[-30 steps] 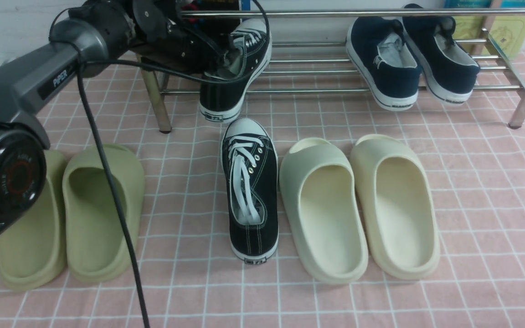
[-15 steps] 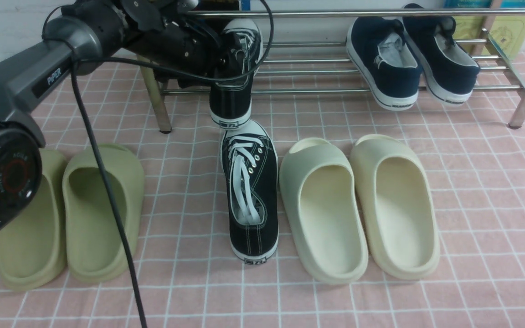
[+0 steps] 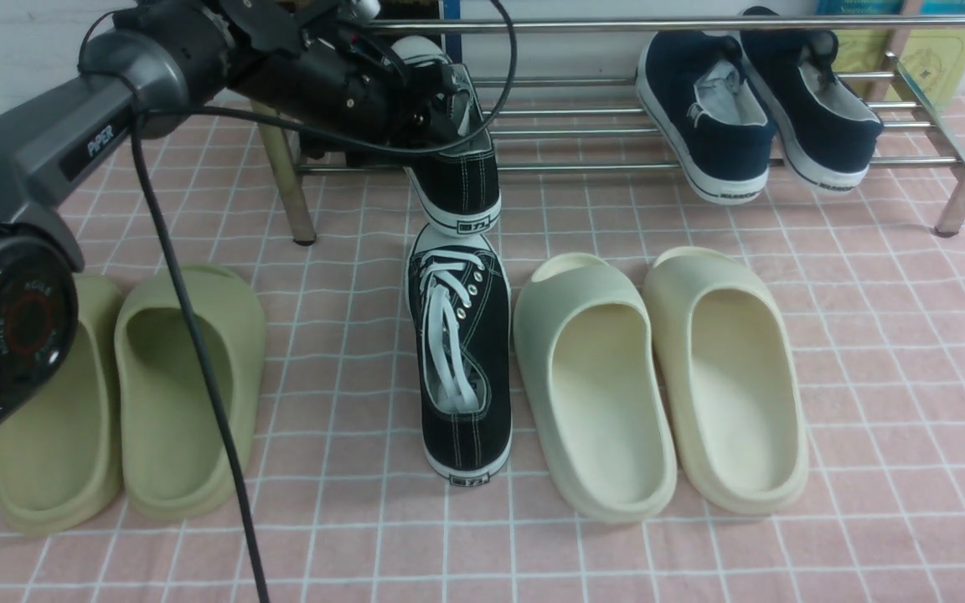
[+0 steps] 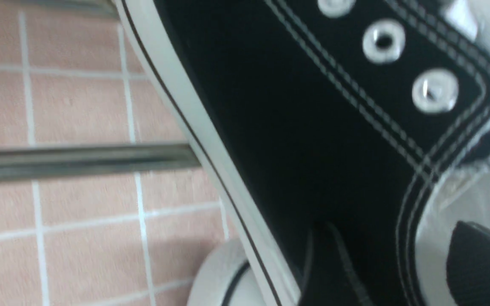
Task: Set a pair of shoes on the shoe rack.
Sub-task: Use the left arm to put a shoe into the shoe rack
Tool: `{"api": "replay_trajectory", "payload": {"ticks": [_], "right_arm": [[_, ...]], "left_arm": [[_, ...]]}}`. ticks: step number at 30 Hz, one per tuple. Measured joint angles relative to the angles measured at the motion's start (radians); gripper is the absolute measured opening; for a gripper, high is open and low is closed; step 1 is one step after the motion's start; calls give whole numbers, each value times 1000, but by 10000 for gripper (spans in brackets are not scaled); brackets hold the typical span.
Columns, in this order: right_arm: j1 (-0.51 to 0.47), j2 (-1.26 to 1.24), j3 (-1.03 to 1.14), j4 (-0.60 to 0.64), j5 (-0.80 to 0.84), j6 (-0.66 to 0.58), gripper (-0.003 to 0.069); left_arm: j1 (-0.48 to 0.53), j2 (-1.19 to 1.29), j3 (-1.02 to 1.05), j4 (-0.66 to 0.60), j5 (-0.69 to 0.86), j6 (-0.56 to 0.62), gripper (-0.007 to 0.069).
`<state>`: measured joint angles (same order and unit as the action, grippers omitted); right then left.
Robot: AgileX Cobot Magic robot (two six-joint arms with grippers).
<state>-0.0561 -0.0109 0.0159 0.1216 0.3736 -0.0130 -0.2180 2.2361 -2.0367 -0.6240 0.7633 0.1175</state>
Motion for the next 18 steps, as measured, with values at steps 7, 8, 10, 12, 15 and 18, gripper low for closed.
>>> {"api": "replay_trajectory", "payload": {"ticks": [7, 8, 10, 12, 15, 18], "right_arm": [[0, 0, 0, 0, 0, 0, 71], [0, 0, 0, 0, 0, 0, 71], [0, 0, 0, 0, 0, 0, 73], [0, 0, 0, 0, 0, 0, 76], [0, 0, 0, 0, 0, 0, 83], [0, 0, 0, 0, 0, 0, 87]], "left_arm": [[-1, -87, 0, 53, 101, 0, 450], [-2, -97, 0, 64, 115, 0, 449], [-2, -118, 0, 94, 162, 0, 430], [-2, -135, 0, 119, 227, 0, 384], [-10, -149, 0, 144, 334, 0, 270], [-43, -153, 0, 175, 404, 16, 120]]}}
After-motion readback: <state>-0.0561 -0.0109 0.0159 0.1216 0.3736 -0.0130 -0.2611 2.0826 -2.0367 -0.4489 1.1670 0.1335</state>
